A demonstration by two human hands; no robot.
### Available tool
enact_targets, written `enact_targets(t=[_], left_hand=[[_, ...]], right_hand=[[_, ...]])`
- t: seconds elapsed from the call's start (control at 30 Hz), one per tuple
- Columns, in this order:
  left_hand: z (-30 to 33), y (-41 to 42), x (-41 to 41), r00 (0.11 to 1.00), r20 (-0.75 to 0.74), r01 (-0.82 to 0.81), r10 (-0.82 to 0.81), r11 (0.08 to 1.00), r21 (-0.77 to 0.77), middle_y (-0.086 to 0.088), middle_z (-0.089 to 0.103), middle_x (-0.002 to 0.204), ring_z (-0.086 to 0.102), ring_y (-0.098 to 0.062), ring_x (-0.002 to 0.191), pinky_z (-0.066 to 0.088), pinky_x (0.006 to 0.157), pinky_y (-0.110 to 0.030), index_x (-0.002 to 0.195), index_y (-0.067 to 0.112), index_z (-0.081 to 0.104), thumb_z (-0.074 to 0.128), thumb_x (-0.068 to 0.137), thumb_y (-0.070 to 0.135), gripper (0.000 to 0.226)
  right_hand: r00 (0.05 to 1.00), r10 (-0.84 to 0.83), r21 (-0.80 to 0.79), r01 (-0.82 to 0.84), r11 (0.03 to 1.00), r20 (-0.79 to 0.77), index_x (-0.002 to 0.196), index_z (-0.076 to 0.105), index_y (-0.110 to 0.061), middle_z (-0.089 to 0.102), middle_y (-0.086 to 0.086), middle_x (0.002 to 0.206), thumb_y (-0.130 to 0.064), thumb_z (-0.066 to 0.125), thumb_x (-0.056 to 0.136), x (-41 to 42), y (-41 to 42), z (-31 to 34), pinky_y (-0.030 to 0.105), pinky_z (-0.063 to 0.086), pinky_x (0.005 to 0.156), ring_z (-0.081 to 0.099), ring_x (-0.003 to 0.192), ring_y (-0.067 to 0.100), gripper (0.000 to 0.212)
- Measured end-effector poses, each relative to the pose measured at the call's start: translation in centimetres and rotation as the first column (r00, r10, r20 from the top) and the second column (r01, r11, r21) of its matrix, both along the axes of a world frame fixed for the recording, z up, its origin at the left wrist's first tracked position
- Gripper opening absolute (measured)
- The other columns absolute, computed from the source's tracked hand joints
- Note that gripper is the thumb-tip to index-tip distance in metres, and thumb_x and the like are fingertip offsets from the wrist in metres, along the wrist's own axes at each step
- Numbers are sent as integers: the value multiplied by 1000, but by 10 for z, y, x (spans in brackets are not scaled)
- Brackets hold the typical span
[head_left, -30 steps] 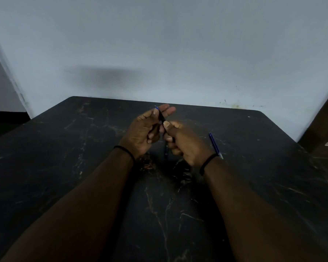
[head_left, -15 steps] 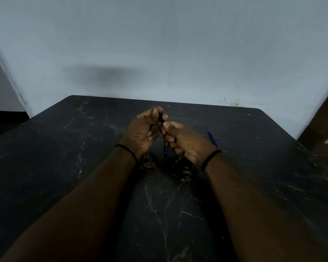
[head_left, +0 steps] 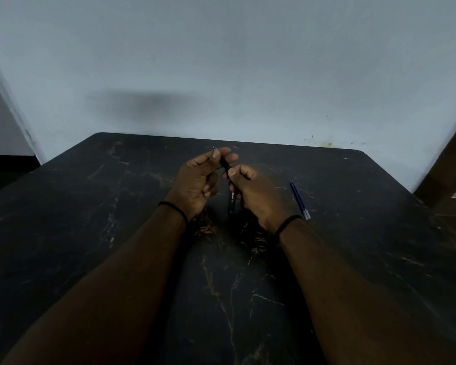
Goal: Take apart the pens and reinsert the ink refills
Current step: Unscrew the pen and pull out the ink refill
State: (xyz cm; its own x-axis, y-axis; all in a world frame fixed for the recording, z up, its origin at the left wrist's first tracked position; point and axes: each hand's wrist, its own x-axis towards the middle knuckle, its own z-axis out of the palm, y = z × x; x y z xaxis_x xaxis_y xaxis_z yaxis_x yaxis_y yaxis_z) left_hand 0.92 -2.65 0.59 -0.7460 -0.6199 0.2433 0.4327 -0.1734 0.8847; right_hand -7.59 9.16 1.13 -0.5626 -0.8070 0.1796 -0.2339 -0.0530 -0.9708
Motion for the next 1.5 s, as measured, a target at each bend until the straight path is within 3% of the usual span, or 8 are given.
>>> enact_targets(t=[0.2, 0.37, 0.53, 0.63, 0.83, 1.1, 1.33, 1.5], left_hand=[[2, 2, 3, 999, 19, 42, -41, 999, -33, -11, 70, 118, 29, -4, 34, 23, 35, -17, 114, 11, 66, 49, 99, 10, 23], [1, 2, 5, 999, 35, -11, 11, 1000, 11, -8, 73, 107, 30, -4, 33, 22, 34, -18, 104, 10, 67, 53, 97, 9, 17], [1, 0, 6, 999, 26, -28, 27, 999, 19, -7, 75, 99, 30, -4, 31, 22, 32, -17, 100, 9, 68, 54, 96, 8, 14], [0, 1, 5, 999, 27, -32, 32, 999, 13, -6, 75, 98, 31, -4, 31, 24, 32, -16, 97, 12, 70, 55, 95, 8, 15], [1, 2, 6, 997, 34, -67, 66, 998, 20, -7, 74, 101, 30, -4, 31, 21, 32, -18, 99, 11, 68, 55, 95, 7, 15], [3, 5, 7, 995, 67, -72, 72, 997, -6, -5, 75, 98, 28, -4, 33, 17, 37, -21, 100, 11, 68, 54, 96, 8, 15], [2, 3, 7, 997, 58, -50, 50, 999, 0, -5, 75, 100, 30, -4, 34, 21, 35, -19, 99, 13, 70, 55, 95, 8, 16], [-1, -1, 6, 998, 47, -34, 35, 999, -18, -7, 75, 103, 30, -4, 34, 22, 34, -18, 99, 14, 71, 57, 94, 10, 15]], right_hand=[[989, 61, -34, -56, 998, 138, 117, 62, -16, 64, 2, 77, -27, 58, 100, -2, 5, 2, 12, 30, 35, 47, 39, -2, 21], [986, 90, 38, -96, 995, 137, 104, 70, -18, 62, -5, 71, -37, 43, 105, -6, 4, 2, 15, 28, 39, 38, 48, 2, 32], [992, 56, -2, -56, 998, 112, 99, 65, -18, 69, -6, 73, -25, 62, 97, -5, 3, 0, 17, 33, 39, 47, 52, 5, 8], [992, 45, -14, -43, 999, 120, 103, 61, -21, 73, -2, 77, -25, 69, 92, -6, 3, -2, 18, 34, 38, 49, 49, 4, 14], [994, 21, 18, -23, 1000, 111, 110, 69, -19, 70, -5, 74, -36, 46, 104, -8, 1, -2, 17, 29, 39, 43, 50, 3, 30], [990, 49, -13, -48, 999, 130, 101, 61, -20, 74, -1, 80, -22, 67, 94, -9, 0, -5, 19, 37, 40, 54, 54, 5, 10], [994, 22, 44, -27, 999, 103, 105, 70, -22, 72, -8, 75, -38, 46, 103, -9, 1, -3, 20, 33, 45, 47, 57, 4, 29], [996, 29, -2, -28, 1000, 84, 104, 66, -16, 71, -4, 81, -26, 61, 98, -9, 2, -3, 17, 37, 43, 52, 58, 5, 12]])
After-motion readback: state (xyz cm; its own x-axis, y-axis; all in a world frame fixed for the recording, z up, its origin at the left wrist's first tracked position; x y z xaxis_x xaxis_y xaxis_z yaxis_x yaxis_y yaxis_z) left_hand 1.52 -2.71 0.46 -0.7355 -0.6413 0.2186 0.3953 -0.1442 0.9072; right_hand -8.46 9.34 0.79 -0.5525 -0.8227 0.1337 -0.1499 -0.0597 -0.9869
